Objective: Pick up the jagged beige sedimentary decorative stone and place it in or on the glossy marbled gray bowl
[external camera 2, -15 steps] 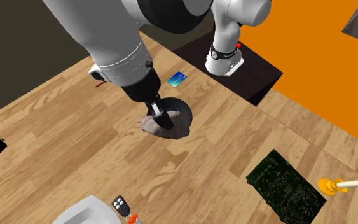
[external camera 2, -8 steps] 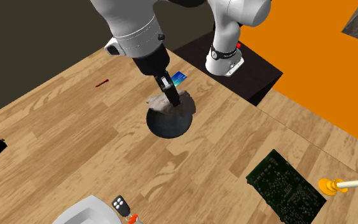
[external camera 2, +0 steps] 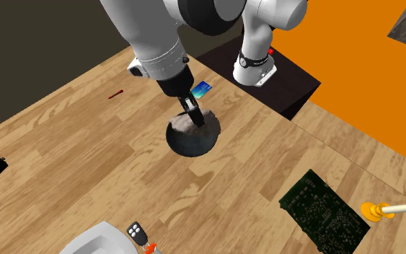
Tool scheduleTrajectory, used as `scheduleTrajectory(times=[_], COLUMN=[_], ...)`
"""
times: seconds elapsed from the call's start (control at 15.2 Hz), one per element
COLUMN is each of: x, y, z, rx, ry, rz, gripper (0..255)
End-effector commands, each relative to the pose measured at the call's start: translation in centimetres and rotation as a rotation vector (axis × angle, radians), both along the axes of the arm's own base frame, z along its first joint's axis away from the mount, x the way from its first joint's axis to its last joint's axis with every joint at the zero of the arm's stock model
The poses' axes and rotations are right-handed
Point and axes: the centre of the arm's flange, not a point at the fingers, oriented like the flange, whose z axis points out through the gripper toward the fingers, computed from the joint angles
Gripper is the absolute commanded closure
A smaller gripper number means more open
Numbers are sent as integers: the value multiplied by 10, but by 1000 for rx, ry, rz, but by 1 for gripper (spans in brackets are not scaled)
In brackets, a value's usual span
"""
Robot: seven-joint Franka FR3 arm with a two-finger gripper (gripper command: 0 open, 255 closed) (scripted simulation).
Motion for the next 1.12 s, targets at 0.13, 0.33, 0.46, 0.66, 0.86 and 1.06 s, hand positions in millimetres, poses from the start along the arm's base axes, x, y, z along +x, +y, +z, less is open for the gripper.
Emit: scheduleTrajectory(times=[0.13, 0.33, 0.46, 0.66, 0.86, 1.06], x=[0, 0, 0, 0, 0, 0], y=[1, 1, 1, 1, 1, 1], z=[-21, -37, -47, -47, -47, -47], rx=[0, 0, 0, 0, 0, 0], ry=[-1, -1, -1, -1, -1, -1], rz=[0, 0, 0, 0, 0, 0], gripper=[255, 255, 255, 255, 255, 0])
